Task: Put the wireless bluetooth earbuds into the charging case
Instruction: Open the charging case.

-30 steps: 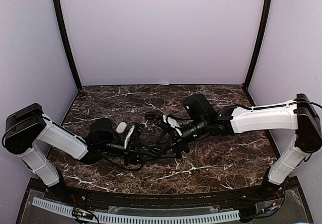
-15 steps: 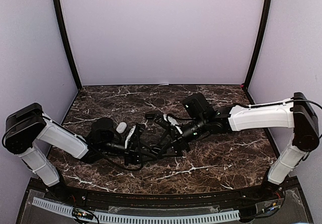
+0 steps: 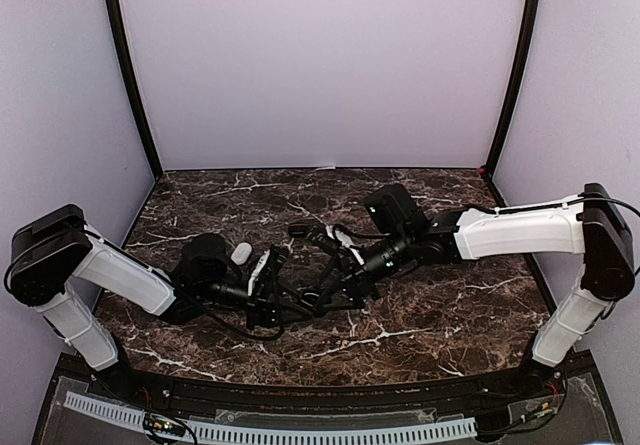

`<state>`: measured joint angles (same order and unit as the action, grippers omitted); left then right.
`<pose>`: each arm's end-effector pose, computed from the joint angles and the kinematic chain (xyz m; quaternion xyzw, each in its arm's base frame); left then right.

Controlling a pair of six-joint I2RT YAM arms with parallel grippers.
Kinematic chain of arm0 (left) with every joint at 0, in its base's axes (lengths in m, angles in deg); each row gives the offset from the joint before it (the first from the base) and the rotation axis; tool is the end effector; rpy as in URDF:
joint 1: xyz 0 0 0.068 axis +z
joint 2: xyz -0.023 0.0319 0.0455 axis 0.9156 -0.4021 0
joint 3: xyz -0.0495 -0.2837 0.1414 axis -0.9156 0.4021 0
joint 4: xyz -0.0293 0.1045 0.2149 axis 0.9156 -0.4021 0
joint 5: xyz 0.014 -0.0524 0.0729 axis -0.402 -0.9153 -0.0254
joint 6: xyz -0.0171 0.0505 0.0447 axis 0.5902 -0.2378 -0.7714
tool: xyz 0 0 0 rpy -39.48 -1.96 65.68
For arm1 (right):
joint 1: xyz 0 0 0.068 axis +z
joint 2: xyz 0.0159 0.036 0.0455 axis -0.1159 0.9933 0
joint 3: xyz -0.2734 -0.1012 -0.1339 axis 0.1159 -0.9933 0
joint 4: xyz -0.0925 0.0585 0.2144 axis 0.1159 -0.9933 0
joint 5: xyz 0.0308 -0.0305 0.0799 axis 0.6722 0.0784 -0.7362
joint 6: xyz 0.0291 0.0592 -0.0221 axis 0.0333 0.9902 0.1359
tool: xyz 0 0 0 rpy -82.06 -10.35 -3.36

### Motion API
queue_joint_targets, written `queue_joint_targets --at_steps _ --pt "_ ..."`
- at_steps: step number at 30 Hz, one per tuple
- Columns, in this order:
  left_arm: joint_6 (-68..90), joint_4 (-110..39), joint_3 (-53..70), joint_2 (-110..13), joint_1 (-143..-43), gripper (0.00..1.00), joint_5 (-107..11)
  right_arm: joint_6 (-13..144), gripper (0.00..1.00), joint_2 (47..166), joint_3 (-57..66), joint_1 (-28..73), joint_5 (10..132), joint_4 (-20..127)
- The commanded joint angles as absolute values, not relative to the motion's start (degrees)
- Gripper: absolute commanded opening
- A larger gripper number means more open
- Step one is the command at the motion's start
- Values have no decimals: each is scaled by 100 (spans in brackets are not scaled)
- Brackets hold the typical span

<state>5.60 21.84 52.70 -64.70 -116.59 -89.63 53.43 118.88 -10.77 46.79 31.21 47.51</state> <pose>0.1521 -0.2511 0.2455 0.5156 0.5070 -0.5660 0.3959 0.1725 0.3024 0.2834 -0.5537 0.6401 0.4905 0.2076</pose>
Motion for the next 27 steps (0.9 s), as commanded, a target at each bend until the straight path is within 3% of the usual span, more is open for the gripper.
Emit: queue_joint_targets --at_steps 1,27 --pt "492 2220 5193 -6402 -11718 16 -9486 5341 55 11763 -1149 4469 3386 5001" --pt "576 2231 5199 -6415 -11723 15 -9406 5322 49 11741 -1245 4381 3257 5054"
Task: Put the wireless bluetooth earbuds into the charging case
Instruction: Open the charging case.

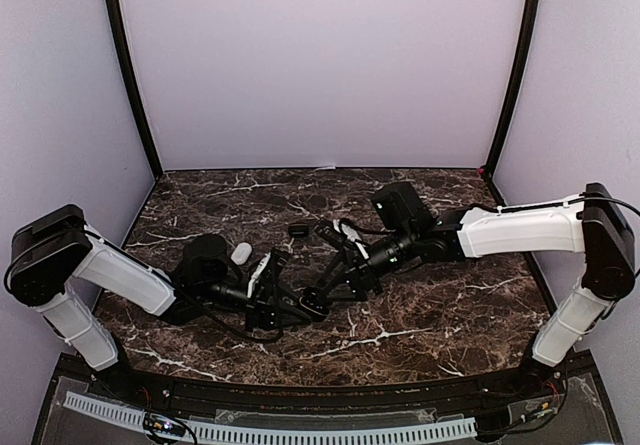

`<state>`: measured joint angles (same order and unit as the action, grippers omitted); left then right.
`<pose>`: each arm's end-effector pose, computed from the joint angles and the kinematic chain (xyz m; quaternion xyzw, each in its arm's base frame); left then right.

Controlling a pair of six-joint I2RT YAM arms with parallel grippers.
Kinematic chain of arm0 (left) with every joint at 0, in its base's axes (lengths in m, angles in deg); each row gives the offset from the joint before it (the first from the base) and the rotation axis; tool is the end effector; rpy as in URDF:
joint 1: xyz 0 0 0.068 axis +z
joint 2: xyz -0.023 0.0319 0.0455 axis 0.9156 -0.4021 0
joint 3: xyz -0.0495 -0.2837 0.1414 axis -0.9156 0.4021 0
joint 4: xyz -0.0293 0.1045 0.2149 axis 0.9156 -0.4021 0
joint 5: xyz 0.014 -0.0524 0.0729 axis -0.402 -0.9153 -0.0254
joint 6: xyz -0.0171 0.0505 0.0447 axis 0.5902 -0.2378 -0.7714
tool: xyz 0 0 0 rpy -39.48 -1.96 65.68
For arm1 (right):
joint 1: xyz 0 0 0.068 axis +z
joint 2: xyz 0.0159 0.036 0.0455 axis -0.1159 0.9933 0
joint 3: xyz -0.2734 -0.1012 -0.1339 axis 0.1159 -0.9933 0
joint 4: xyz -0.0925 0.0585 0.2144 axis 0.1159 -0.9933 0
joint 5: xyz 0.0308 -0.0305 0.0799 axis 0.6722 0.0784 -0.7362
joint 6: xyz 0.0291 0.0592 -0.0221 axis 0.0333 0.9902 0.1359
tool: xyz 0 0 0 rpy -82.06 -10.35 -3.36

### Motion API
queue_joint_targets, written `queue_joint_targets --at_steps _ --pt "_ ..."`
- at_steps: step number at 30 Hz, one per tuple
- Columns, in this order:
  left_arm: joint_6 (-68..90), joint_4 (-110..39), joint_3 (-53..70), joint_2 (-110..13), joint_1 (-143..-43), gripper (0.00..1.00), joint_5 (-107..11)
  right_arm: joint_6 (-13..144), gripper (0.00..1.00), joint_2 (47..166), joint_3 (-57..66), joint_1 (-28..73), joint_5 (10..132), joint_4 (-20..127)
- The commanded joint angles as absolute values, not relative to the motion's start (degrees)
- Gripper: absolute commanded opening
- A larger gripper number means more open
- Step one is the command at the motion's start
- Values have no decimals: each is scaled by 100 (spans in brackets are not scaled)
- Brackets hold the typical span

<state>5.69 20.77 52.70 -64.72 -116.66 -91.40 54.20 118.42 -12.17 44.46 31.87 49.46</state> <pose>0.1500 -0.2509 0.2435 0.5218 0.5056 -0.5728 0.3794 0.1837 0.2932 0.2812 -0.5363 0.6532 0.4852 0.2244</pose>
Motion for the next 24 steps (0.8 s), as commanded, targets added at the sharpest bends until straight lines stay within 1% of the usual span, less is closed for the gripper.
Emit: queue_joint_targets --at_steps 1,3,10,19,24 --pt "579 2214 5194 -6416 -11720 15 -9372 5284 49 11737 -1248 4386 3232 5039" --pt "580 2173 5180 -6421 -11718 14 -9294 5242 50 11741 -1253 4389 3214 5017" --pt "563 2016 5123 -6468 -11718 14 -9058 5133 61 11529 -1311 4401 3065 5099" --pt "597 2022 5067 -6572 -11718 14 -9061 5135 66 11540 -1316 4408 3031 5174" --pt "598 2006 5067 -6596 -11718 14 -9061 5230 74 11414 -1414 4414 3309 5365"
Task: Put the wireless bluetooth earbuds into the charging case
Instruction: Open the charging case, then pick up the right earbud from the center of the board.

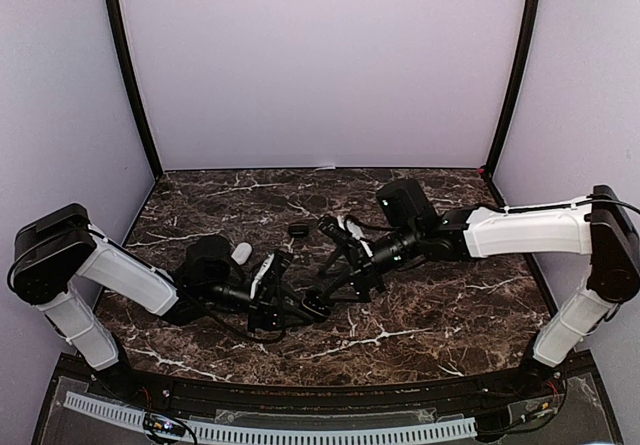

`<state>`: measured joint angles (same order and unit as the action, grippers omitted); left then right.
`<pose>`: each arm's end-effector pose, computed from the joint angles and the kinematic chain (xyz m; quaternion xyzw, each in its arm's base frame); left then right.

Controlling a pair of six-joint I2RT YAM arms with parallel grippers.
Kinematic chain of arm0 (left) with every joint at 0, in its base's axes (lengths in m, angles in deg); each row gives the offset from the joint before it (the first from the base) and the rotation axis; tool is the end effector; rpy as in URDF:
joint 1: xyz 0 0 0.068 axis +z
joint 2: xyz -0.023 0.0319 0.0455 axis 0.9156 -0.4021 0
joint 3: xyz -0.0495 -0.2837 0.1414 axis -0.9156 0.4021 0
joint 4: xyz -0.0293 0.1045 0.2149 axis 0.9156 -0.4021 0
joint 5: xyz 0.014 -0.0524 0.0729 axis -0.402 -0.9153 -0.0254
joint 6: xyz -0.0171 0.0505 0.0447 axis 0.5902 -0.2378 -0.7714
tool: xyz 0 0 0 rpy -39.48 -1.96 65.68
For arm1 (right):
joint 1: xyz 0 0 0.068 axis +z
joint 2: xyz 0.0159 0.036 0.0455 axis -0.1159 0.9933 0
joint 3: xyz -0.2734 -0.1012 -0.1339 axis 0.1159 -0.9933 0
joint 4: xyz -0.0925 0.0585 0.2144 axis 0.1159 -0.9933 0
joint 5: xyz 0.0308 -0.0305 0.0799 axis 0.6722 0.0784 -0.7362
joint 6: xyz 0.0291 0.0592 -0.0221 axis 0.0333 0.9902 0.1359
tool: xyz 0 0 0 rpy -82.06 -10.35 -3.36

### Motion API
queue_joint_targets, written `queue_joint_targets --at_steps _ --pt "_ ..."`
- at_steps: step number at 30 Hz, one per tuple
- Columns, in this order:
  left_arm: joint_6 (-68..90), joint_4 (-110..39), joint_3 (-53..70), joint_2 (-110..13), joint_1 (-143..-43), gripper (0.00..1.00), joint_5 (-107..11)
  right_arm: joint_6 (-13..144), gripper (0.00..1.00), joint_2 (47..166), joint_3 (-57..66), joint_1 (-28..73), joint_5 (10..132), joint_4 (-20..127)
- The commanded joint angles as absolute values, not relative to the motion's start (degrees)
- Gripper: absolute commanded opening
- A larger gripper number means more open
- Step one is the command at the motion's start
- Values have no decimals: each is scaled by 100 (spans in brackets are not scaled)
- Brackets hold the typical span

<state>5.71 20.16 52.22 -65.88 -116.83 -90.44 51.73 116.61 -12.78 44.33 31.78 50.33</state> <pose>0.1528 -0.2546 0.2389 0.5180 0.5170 -0.5690 0.3751 0.1805 0.2882 0.2894 -0.5518 0.6321 0.4832 0.2499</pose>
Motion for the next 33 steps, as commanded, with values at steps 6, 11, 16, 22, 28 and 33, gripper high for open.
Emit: queue_joint_targets --at_steps 6,11,16,22,28,33 --pt "607 2070 5112 -6595 -11718 14 -9025 5414 84 11121 -1591 4383 3588 5713" --pt "598 2164 5222 -6613 -11718 14 -8894 5769 90 10747 -1913 4231 4286 6144" --pt "800 2568 5499 -6575 -11602 14 -8660 6566 99 10424 -2528 4007 6164 6661" --pt "1228 3117 5897 -6472 -11210 14 -8654 6864 76 11202 -1893 3703 7357 5814" --pt "1119 2877 6128 -6184 -11023 14 -8417 7049 56 12031 -1404 3538 8187 5441" --pt "1059 2700 6304 -5961 -10896 14 -8256 6731 48 12861 -695 3510 8429 4962"
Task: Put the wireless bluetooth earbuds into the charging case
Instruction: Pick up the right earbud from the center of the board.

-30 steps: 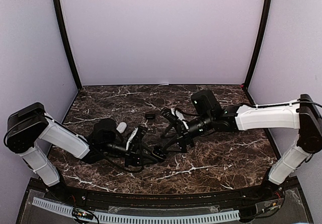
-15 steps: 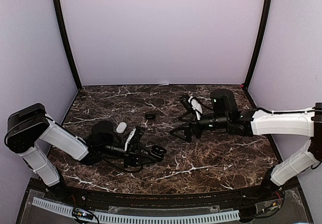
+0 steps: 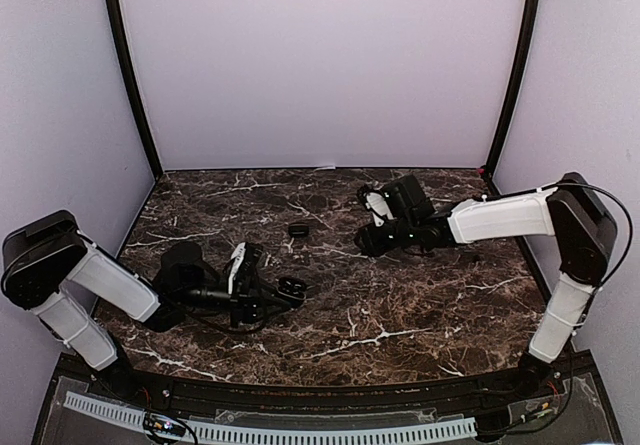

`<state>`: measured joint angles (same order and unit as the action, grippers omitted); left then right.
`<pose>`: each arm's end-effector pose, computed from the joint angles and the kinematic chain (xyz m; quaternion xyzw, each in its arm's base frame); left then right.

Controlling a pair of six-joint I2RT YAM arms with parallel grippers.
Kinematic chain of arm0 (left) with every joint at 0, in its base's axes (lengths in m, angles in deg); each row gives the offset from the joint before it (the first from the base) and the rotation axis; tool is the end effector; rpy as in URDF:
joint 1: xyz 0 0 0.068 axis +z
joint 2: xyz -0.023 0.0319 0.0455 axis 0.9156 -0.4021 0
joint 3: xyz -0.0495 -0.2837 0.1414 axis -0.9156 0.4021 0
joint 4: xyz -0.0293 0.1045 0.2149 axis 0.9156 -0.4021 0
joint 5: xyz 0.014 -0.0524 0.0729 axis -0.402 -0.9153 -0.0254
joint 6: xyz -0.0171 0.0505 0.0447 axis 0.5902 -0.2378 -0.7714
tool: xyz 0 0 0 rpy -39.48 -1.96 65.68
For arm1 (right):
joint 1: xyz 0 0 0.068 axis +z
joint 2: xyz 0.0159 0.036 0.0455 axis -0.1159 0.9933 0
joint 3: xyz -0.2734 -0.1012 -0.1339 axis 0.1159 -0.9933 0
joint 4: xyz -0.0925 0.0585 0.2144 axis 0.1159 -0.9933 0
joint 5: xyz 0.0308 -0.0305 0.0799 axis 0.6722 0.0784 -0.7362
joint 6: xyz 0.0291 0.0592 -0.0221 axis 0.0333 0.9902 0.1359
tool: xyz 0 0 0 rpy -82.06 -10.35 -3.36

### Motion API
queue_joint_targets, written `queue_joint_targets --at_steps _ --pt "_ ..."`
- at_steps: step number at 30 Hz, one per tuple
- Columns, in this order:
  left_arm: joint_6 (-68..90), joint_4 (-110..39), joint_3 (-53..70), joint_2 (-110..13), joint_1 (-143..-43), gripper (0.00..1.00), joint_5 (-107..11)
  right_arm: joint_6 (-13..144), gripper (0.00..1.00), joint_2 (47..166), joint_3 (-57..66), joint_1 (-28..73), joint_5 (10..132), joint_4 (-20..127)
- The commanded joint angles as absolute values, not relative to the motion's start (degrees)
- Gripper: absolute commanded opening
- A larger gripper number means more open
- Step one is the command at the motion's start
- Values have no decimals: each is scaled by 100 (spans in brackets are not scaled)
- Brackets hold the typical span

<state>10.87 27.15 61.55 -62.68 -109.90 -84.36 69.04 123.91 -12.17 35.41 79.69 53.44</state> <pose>0.1616 -0.2090 0.2254 0.4348 0.5879 -0.5384 0.4188 0.2806 0.2516 0.2439 -0.2413 0.8737 0.1782 0.3829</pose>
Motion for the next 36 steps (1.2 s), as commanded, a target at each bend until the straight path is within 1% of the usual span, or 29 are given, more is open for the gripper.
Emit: queue_joint_targets --at_steps 1,3,6,9,11,13,15,18,23,36 --pt "1056 2641 6317 -5924 -10878 14 -8212 6619 48 13031 -491 3502 8444 4870" --pt "1032 2516 6315 -5869 -10858 14 -8148 6486 48 13381 -95 3500 8562 4556" --pt "1011 2458 6325 -5827 -10848 14 -8143 6242 49 13681 121 3479 8655 4459" --pt "990 2382 6312 -5800 -10839 14 -8132 6188 47 13863 308 3382 8595 4292" --pt "976 2336 6290 -5811 -10843 14 -8138 6223 39 14018 527 3292 8462 4026" --pt "979 2318 6269 -5839 -10839 15 -8154 6220 30 14128 727 3207 8220 3805" --pt "992 2333 6252 -5865 -10838 14 -8167 6222 27 14193 816 3179 8059 3680" --pt "1023 2397 6258 -5909 -10836 14 -8172 6219 30 14213 811 3160 7963 3614" --pt "1055 2445 6258 -5956 -10831 14 -8208 6207 31 14227 741 3151 8016 3587" --pt "1047 2436 6258 -5972 -10839 14 -8230 5920 31 14264 667 3159 7778 3486"
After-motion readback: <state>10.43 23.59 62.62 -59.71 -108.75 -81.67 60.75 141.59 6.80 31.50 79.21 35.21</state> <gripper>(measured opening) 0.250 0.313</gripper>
